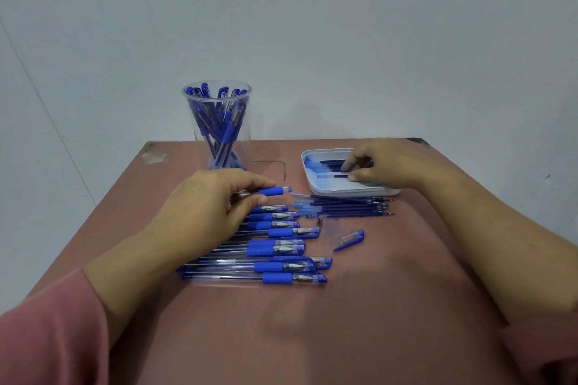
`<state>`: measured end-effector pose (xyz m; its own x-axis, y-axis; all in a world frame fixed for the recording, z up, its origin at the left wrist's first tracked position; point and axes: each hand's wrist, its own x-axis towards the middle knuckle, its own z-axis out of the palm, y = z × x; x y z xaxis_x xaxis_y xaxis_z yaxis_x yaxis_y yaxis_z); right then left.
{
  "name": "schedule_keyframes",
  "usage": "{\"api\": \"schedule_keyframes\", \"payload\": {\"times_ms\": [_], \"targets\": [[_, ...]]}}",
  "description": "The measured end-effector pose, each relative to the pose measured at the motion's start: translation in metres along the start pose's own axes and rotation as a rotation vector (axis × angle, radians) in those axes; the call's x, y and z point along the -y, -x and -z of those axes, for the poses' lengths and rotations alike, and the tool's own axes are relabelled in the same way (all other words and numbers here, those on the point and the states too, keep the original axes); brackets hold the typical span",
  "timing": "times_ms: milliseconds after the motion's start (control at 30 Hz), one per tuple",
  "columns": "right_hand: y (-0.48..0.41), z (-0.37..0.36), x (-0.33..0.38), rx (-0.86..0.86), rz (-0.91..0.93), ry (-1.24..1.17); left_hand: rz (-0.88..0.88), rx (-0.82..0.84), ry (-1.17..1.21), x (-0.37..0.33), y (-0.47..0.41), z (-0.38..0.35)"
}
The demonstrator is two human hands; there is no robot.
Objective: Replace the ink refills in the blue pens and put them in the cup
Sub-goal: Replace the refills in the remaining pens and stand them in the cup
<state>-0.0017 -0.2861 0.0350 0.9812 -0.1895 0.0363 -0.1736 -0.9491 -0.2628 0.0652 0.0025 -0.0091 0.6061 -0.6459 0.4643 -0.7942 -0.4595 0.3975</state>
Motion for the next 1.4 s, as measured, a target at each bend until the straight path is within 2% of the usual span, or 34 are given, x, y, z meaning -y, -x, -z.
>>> {"api": "schedule_keyframes", "payload": {"times_ms": [200, 367, 467, 767, 1067, 1400], "targets": [[-0.001, 0.000, 0.000, 0.039, -0.017, 0.016, 0.009, 0.007, -0.009, 0.002, -0.001, 0.000], [0.005, 0.002, 0.005, -0.033, 0.015, -0.045, 0.012, 0.007, -0.009, 0.003, -0.001, 0.000], [0.016, 0.005, 0.014, -0.094, 0.091, -0.179, 0.012, -0.004, -0.001, 0.004, -0.001, 0.000], [0.055, 0.005, 0.021, -0.171, 0.295, -0.230, 0.009, -0.014, 0.019, 0.002, -0.001, 0.001], [0.048, -0.009, 0.019, -0.152, 0.440, -0.266, 0.025, -0.007, 0.085, 0.000, 0.000, -0.001], [0.042, -0.019, 0.018, -0.118, 0.515, -0.230, 0.000, 0.004, 0.077, -0.003, 0.001, 0.001]]}}
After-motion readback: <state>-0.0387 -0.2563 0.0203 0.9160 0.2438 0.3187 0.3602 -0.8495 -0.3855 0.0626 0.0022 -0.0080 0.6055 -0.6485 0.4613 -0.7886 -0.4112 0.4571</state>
